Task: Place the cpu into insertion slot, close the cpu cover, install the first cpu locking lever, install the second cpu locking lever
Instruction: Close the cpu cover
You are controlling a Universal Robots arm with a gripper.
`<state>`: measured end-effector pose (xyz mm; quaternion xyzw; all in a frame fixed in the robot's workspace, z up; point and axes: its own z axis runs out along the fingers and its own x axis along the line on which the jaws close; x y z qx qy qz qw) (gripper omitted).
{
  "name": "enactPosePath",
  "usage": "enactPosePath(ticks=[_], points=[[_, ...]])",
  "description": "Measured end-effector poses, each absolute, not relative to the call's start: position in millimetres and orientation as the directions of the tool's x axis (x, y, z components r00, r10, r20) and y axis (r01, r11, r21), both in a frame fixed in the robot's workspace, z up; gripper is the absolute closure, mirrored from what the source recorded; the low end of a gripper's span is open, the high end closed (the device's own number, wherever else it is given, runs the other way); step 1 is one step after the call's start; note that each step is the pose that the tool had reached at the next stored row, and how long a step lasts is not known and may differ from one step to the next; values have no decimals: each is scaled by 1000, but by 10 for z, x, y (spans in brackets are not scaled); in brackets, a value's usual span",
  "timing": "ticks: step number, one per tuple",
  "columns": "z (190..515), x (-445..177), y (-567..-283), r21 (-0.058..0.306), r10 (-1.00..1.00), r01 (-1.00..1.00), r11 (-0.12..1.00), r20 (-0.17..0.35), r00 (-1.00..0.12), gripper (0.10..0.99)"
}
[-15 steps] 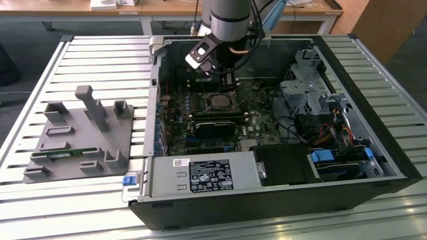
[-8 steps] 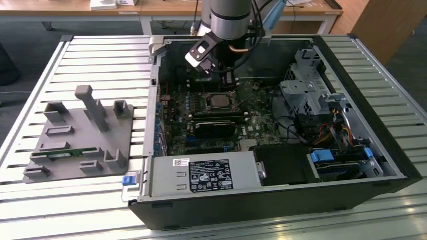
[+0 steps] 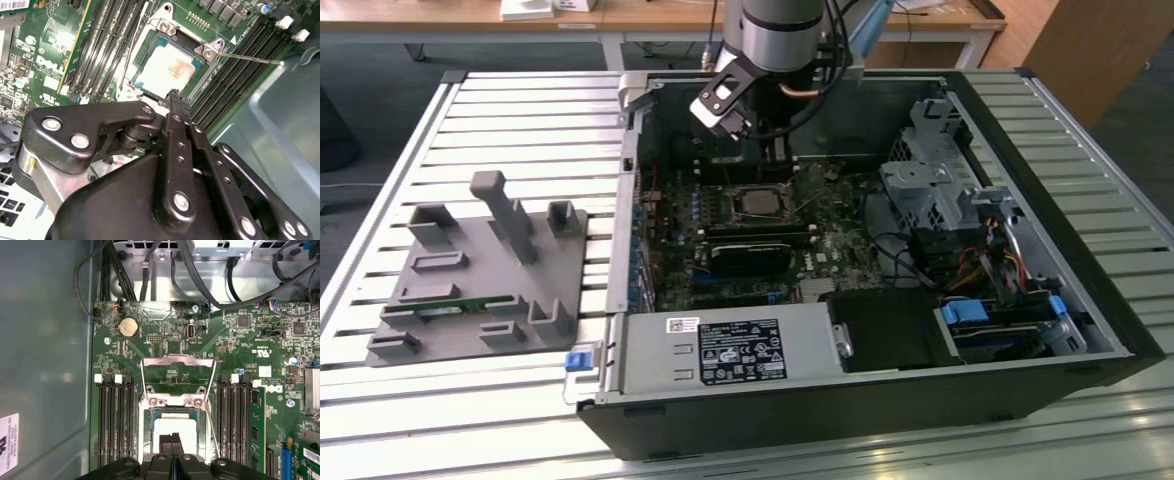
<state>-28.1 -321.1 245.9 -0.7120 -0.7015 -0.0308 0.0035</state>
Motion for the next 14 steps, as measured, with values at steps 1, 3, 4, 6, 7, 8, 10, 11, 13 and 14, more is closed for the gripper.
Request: enactPosePath(ticks=[1,3,4,6,7,8,10,11,13,14], points=[[2473,-281,-3211,38,999,999,-16,49,14,980],[2503,-281,-3212,38,999,999,-16,49,14,980],[2506,-281,-3217,38,999,999,-16,49,14,980],[2506,-281,-3232,38,999,999,-16,49,14,980],[2507,-281,-3247,38,999,999,-16,49,14,980],[2507,-281,-3262,38,999,999,-16,49,14,980],[2506,-281,-3294,38,999,999,-16,49,14,980],[2506,-280,-3311,38,999,999,-16,50,14,980],[2506,-267,-3327,38,998,999,-16,53,14,980],[2507,-259,-3328,38,998,999,-15,56,13,980]])
